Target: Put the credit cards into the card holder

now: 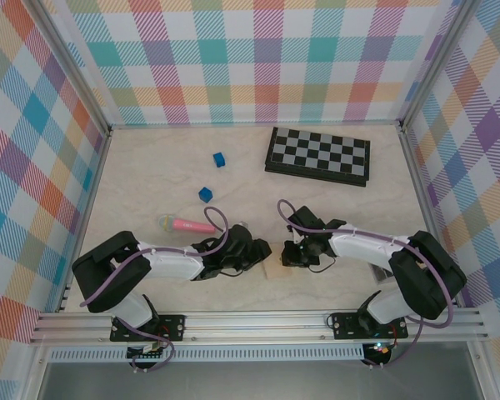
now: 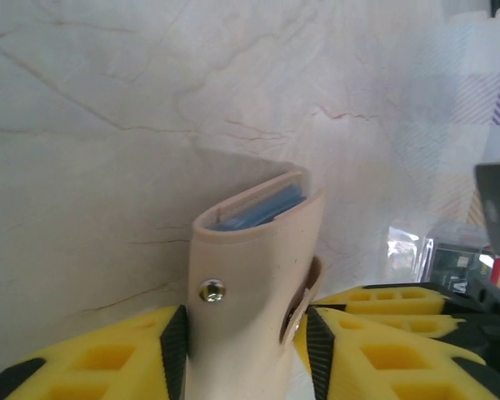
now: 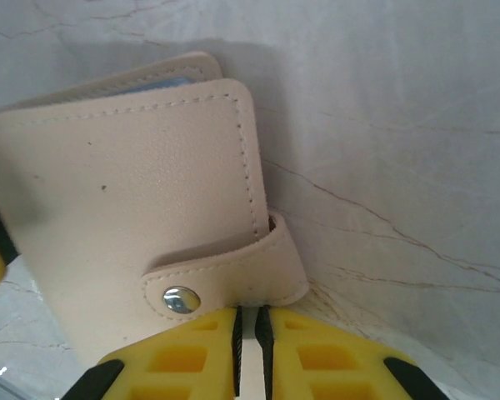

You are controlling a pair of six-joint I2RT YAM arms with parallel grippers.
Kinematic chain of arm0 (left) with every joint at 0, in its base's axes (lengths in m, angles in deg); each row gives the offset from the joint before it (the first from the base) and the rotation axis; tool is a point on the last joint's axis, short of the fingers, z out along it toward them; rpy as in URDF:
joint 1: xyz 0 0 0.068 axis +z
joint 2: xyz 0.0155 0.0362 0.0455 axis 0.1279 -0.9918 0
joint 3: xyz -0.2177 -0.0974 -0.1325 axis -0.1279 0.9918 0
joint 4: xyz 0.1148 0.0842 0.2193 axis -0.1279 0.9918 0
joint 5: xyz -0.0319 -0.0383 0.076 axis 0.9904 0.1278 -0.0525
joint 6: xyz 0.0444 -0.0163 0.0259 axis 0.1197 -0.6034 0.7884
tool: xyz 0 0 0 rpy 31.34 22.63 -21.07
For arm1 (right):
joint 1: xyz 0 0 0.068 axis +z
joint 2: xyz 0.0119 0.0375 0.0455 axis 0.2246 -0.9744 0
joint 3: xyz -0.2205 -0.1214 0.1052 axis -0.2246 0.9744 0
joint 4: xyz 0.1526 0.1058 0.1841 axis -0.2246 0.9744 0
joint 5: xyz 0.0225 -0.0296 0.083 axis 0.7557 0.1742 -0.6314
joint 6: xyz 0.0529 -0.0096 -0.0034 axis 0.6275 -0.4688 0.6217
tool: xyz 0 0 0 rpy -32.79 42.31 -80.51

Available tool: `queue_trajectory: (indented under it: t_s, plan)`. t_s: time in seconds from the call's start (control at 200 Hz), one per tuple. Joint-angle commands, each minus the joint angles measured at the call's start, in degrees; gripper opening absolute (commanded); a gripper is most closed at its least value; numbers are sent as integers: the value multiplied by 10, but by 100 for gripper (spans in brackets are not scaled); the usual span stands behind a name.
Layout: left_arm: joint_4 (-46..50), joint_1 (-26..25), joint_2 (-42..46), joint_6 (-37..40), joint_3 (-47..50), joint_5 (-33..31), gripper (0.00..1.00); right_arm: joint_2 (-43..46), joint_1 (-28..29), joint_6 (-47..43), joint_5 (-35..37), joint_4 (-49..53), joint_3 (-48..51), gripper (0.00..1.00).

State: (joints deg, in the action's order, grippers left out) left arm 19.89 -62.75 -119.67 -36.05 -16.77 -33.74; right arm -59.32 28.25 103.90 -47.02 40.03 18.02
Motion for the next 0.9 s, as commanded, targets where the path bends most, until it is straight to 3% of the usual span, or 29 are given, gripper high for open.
queue_trajectory:
  t_s: [0.0, 0.105, 0.305, 0.65, 0.9]
  plan:
    - [-51, -9, -2, 3, 7, -2, 34, -2, 1, 21, 14, -4, 9, 17]
    - [-53, -9, 1, 10, 6, -2, 18, 11, 1, 26, 25, 2, 4, 18]
    - [-36, -9, 11, 30, 3, -11, 4, 54, 2, 9, 55, 36, -21, 28]
    - [-17, -9, 10, 47, -10, -8, 1, -7, 52, -26, 100, 50, -70, 43]
    - [-8, -9, 21, 48, -6, -12, 0, -78, 69, -28, 207, 96, -88, 40]
